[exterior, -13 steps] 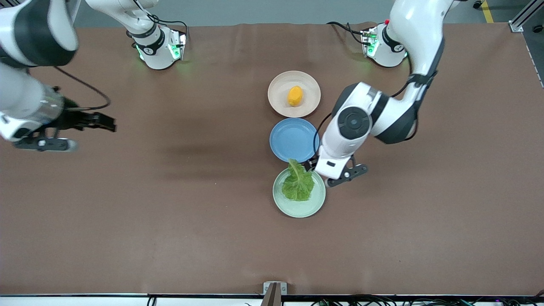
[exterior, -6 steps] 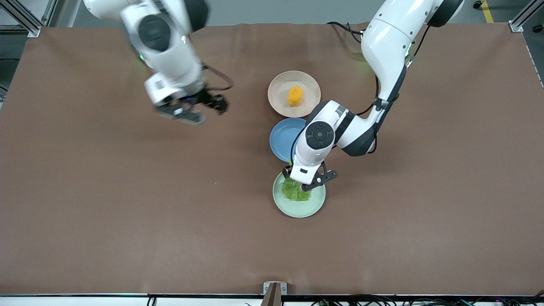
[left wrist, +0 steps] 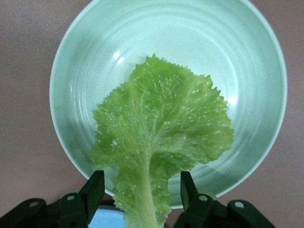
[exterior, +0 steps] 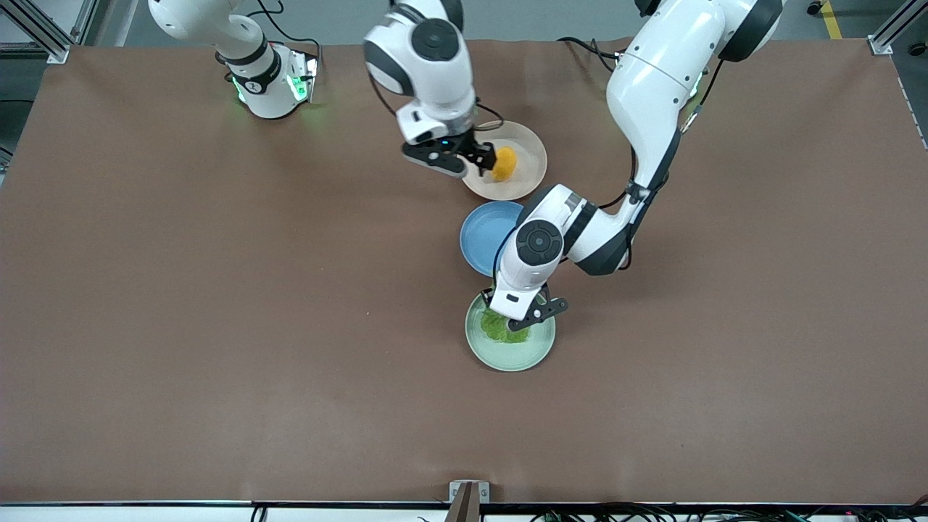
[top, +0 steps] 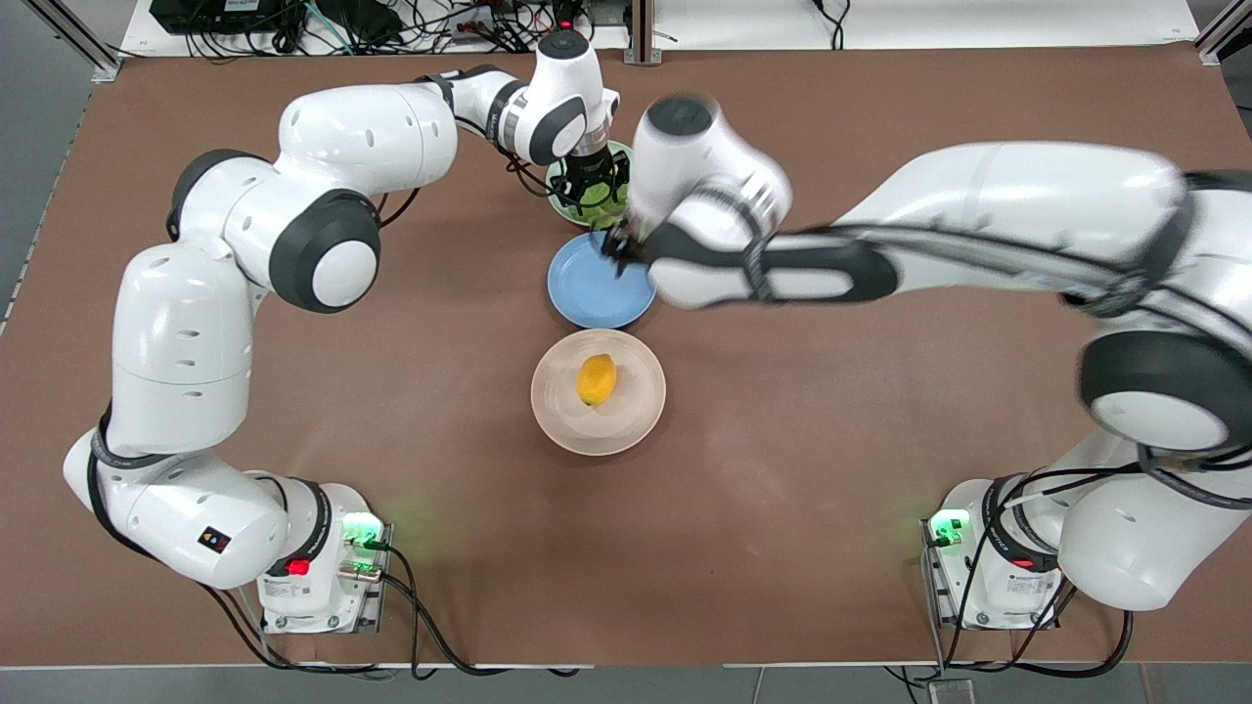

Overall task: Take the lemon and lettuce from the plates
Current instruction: 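Grasp the lettuce stem with the left gripper while the right gripper reaches the lemon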

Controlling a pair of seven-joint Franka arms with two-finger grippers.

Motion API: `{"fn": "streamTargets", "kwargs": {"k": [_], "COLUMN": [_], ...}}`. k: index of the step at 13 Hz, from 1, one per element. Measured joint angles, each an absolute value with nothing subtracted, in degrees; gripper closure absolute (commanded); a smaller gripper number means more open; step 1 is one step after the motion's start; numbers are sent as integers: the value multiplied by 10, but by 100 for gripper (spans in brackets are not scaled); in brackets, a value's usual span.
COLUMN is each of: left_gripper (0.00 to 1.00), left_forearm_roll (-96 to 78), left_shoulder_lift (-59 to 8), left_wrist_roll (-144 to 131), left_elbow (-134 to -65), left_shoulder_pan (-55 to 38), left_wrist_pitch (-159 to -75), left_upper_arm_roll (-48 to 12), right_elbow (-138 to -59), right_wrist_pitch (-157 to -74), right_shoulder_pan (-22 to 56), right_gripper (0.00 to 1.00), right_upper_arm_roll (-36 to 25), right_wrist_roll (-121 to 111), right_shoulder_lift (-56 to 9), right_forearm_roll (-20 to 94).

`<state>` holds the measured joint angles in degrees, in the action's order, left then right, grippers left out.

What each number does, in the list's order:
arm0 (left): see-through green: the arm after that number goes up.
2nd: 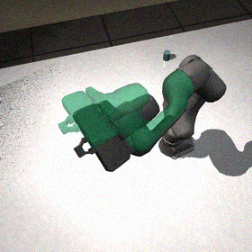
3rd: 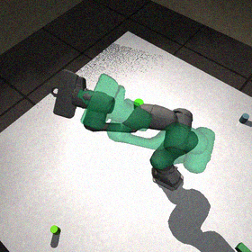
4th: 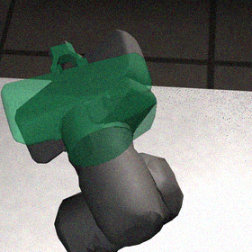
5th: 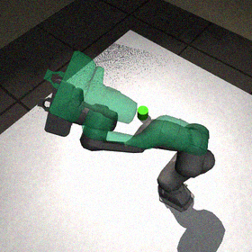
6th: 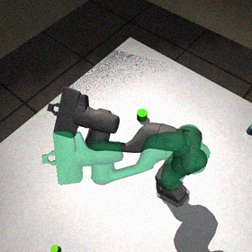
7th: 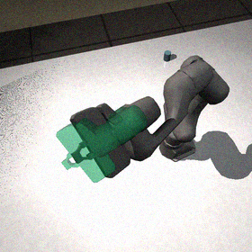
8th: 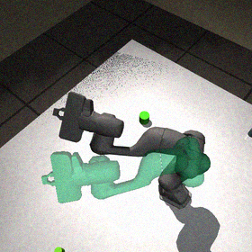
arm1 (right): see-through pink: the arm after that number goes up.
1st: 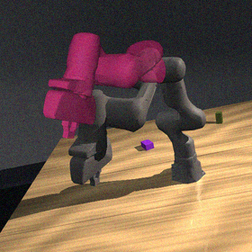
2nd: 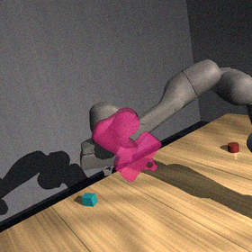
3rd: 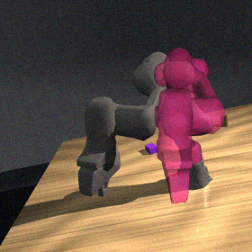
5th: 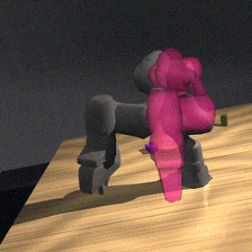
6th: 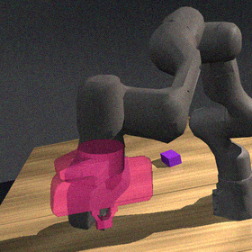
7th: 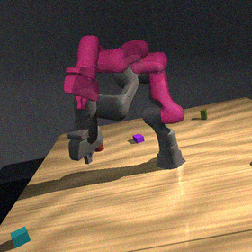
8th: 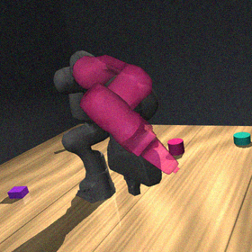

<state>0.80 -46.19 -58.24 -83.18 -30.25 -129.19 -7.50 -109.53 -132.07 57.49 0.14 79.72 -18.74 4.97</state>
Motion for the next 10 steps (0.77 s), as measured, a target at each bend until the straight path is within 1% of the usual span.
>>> {"fn": "streamTargets", "kwargs": {"k": [1, 2, 5, 6, 10], "left_gripper": [44, 46, 60, 69, 98], "left_forearm_roll": [8, 8, 8, 8, 8], "left_shoulder_lift": [-464, -467, -473, -475, -478], "left_wrist_roll": [-581, -579, -578, -578, -578], "left_elbow": [-831, -831, -831, -831, -829], "left_shoulder_pan": [-302, -303, -303, -303, -304], "left_wrist_pitch": [-1292, -1292, -1292, -1292, -1292], "left_upper_arm_roll": [-75, -75, -74, -74, -74], "right_elbow": [-1087, -1075, -1032, -1022, -1011], "right_wrist_pitch": [-1338, -1346, -1347, -1347, -1345], "right_shoulder_pan": [591, 602, 617, 621, 648], "right_gripper": [0, 0, 0, 0, 0], "right_upper_arm_roll": [1, 0, -1, -2, -3], "right_wrist_roll": [811, 821, 847, 851, 874], "right_shoulder_lift": [-216, -242, -299, -312, -330], "right_forearm_roll": [50, 50, 49, 49, 49]}}
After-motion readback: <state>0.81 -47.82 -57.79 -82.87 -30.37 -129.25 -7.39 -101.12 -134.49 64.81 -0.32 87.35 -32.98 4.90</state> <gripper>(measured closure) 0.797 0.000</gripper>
